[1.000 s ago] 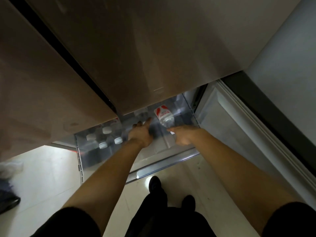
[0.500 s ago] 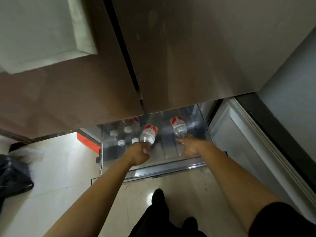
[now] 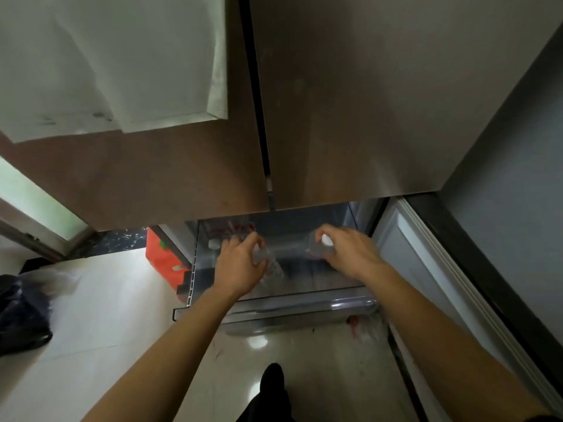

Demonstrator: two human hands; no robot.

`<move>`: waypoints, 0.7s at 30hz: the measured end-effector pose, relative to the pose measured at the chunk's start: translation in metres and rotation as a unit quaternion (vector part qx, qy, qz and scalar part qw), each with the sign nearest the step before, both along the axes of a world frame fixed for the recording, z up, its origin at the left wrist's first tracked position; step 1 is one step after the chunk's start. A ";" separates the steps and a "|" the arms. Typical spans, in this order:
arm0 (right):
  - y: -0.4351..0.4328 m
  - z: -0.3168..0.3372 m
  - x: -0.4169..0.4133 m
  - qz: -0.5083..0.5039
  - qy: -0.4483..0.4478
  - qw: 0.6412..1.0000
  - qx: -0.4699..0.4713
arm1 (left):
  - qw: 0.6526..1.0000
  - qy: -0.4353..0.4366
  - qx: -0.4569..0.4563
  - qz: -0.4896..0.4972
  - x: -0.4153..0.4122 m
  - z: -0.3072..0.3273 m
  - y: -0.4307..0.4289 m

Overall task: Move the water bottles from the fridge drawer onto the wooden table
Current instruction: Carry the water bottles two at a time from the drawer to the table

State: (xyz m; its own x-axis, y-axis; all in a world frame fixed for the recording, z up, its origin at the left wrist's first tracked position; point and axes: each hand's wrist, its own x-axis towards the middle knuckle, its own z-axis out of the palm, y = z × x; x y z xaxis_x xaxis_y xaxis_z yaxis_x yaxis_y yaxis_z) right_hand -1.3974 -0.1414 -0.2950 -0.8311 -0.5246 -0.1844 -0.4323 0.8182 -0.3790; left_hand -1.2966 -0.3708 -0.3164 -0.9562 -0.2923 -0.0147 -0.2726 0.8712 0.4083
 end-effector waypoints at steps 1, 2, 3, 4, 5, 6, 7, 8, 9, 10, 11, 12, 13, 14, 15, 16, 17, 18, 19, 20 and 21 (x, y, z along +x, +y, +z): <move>0.001 0.008 -0.002 -0.020 -0.021 0.999 -0.015 | 1.000 -0.008 -0.002 -0.004 -0.001 0.000 -0.001; 0.002 0.012 -0.003 -0.030 -0.055 0.998 -0.027 | 1.000 -0.011 -0.005 -0.013 -0.001 0.000 -0.001; 0.002 0.014 -0.001 -0.028 -0.091 0.995 -0.040 | 1.000 -0.010 -0.006 -0.025 -0.001 0.000 0.000; 0.001 0.015 0.003 -0.019 -0.117 0.992 -0.053 | 0.999 -0.004 0.001 -0.034 -0.001 -0.001 0.001; -0.001 0.014 0.008 -0.012 -0.123 0.990 -0.061 | 0.999 0.002 0.015 -0.036 -0.001 -0.003 0.003; -0.003 0.011 0.012 -0.013 -0.116 0.991 -0.064 | 0.999 0.009 0.033 -0.032 -0.001 -0.004 0.004; -0.005 0.006 0.016 -0.020 -0.103 0.992 -0.070 | 0.998 0.012 0.053 -0.022 0.000 -0.006 0.006; -0.006 0.001 0.018 -0.036 -0.096 0.991 -0.085 | 0.997 0.016 0.076 -0.005 0.001 -0.008 0.006; -0.007 -0.005 0.020 -0.056 -0.095 0.988 -0.104 | 0.995 0.016 0.099 0.018 0.002 -0.010 0.007; -0.007 -0.010 0.022 -0.076 -0.097 0.985 -0.121 | 0.992 0.012 0.122 0.040 0.003 -0.013 0.006; -0.006 -0.015 0.024 -0.093 -0.101 0.982 -0.133 | 0.988 -0.002 0.142 0.055 0.005 -0.015 0.005; -0.005 -0.020 0.026 -0.109 -0.106 0.979 -0.139 | 0.986 -0.021 0.156 0.058 0.006 -0.020 0.005; -0.004 -0.023 0.028 -0.122 -0.113 0.976 -0.138 | 0.984 -0.046 0.164 0.053 0.008 -0.024 0.004; -0.003 -0.028 0.029 -0.130 -0.123 0.975 -0.134 | 0.983 -0.062 0.170 0.043 0.009 -0.028 0.005; -0.004 -0.032 0.031 -0.131 -0.135 0.974 -0.129 | 0.981 -0.068 0.180 0.038 0.011 -0.032 0.006; -0.004 -0.036 0.032 -0.128 -0.149 0.972 -0.131 | 0.978 -0.063 0.193 0.041 0.012 -0.036 0.007; -0.006 -0.040 0.033 -0.127 -0.163 0.968 -0.139 | 0.976 -0.056 0.203 0.052 0.013 -0.037 0.009; -0.007 -0.045 0.034 -0.132 -0.176 0.963 -0.156 | 0.975 -0.047 0.208 0.062 0.013 -0.037 0.011; -0.008 -0.048 0.035 -0.141 -0.184 0.958 -0.170 | 0.974 -0.040 0.211 0.073 0.013 -0.036 0.013; -0.010 -0.051 0.035 -0.152 -0.182 0.955 -0.180 | 0.973 -0.030 0.214 0.077 0.013 -0.037 0.015; -0.012 -0.052 0.035 -0.163 -0.172 0.955 -0.179 | 0.972 -0.022 0.220 0.081 0.012 -0.038 0.016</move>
